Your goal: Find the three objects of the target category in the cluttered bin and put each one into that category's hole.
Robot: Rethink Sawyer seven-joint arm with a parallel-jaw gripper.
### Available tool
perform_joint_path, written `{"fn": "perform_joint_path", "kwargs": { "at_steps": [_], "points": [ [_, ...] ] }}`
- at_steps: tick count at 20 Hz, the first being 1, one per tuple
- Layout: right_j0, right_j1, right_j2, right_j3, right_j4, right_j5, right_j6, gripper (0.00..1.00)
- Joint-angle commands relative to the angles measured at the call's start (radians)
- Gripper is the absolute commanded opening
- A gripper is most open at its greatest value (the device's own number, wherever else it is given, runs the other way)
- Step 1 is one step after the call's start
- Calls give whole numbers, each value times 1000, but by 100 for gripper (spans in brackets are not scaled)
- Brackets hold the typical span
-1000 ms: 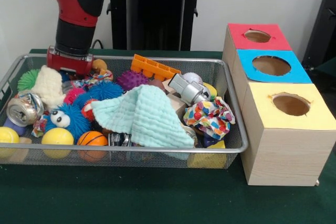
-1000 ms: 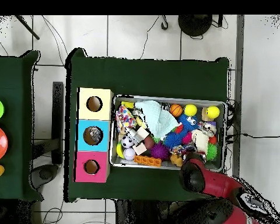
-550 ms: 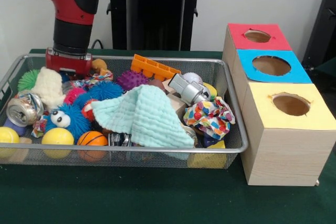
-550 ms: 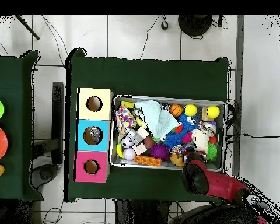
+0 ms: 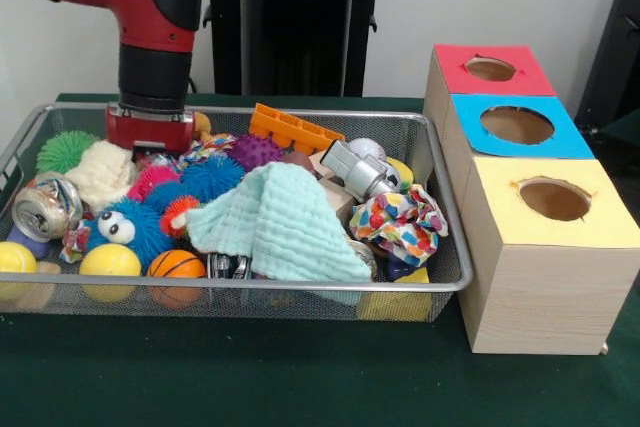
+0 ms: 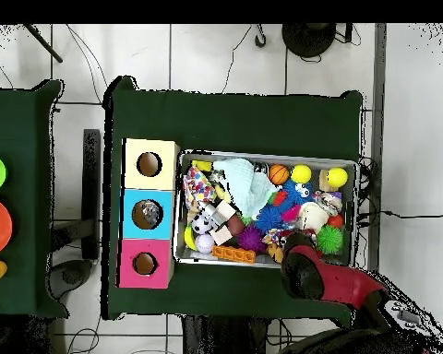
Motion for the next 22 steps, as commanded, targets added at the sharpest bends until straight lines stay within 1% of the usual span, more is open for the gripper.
{"fn": "perform_joint_path", "kwargs": {
  "at_steps": [1,5,11,14,22],
  "points": [
    [3,-41,239,29,-46,-139,225,100],
    [15,-85,236,59,-34,-151,226,100],
    [12,-151,240,97,-30,-117,220,100],
    [5,-164,245,107,-30,-109,219,100],
    [21,-187,225,135,-6,-124,230,100]
  ]
}}
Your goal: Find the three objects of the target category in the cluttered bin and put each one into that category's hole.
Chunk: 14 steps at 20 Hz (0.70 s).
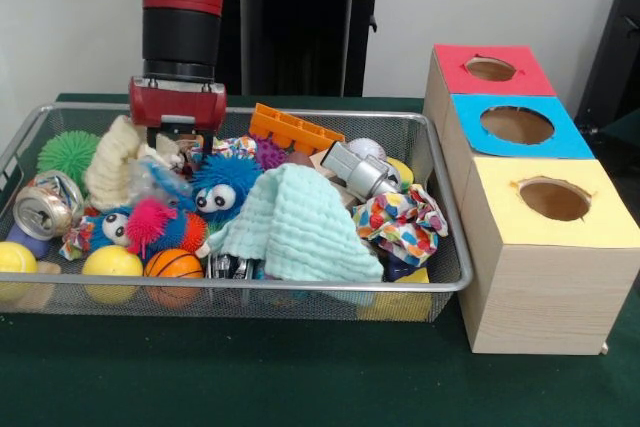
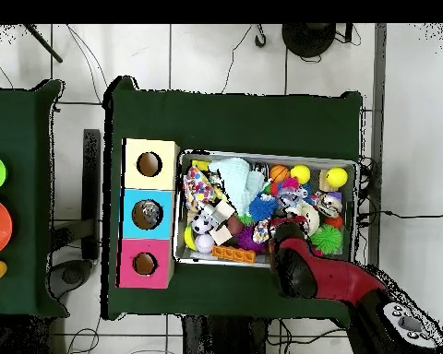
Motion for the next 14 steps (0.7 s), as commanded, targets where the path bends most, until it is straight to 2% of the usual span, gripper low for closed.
{"fn": "perform_joint_path", "kwargs": {
  "at_steps": [1,14],
  "points": [
    [23,-40,123,43,0,-88,229,100],
    [20,-125,127,101,46,20,237,100]
  ]
}}
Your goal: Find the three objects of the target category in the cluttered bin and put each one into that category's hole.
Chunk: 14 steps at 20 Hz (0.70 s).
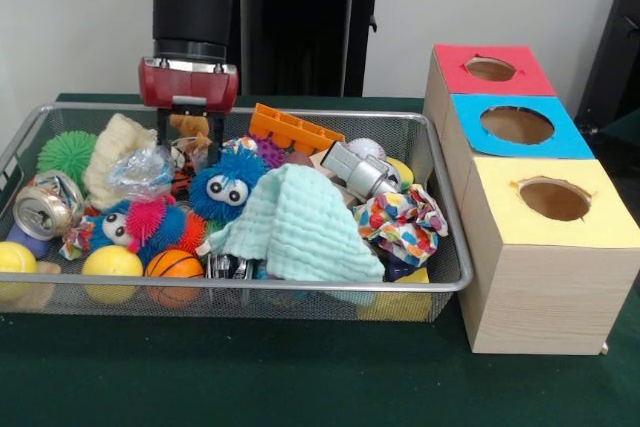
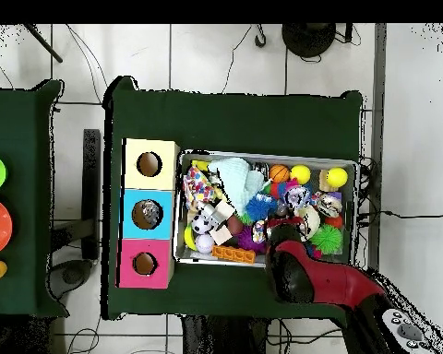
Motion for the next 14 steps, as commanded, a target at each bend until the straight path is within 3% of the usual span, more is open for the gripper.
{"fn": "perform_joint_path", "kwargs": {
  "at_steps": [1,14],
  "points": [
    [5,-67,120,53,44,27,236,100],
    [-12,-201,163,110,105,171,204,100]
  ]
}}
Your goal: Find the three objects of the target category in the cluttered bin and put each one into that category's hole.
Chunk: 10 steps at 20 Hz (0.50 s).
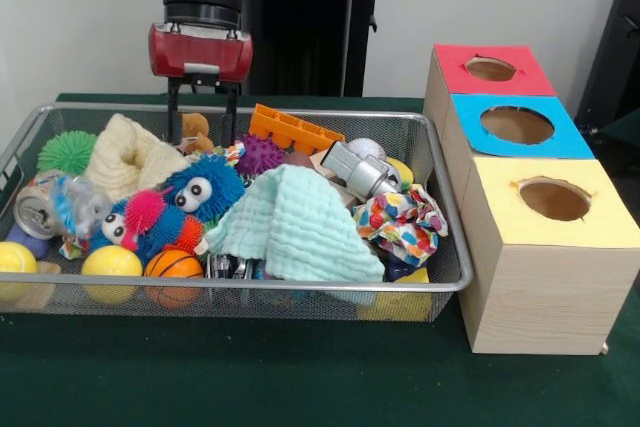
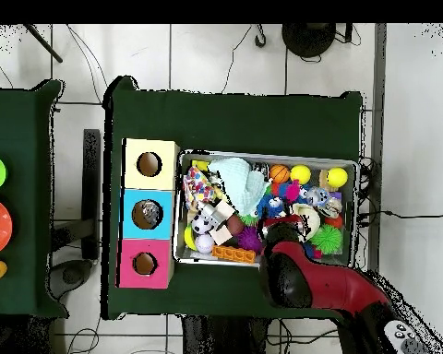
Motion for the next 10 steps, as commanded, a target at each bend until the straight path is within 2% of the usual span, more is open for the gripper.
{"fn": "perform_joint_path", "kwargs": {
  "at_steps": [1,5,10],
  "points": [
    [-13,-97,120,45,70,148,202,100],
    [-5,-126,108,49,90,181,189,100],
    [-33,-163,123,35,109,277,143,100]
  ]
}}
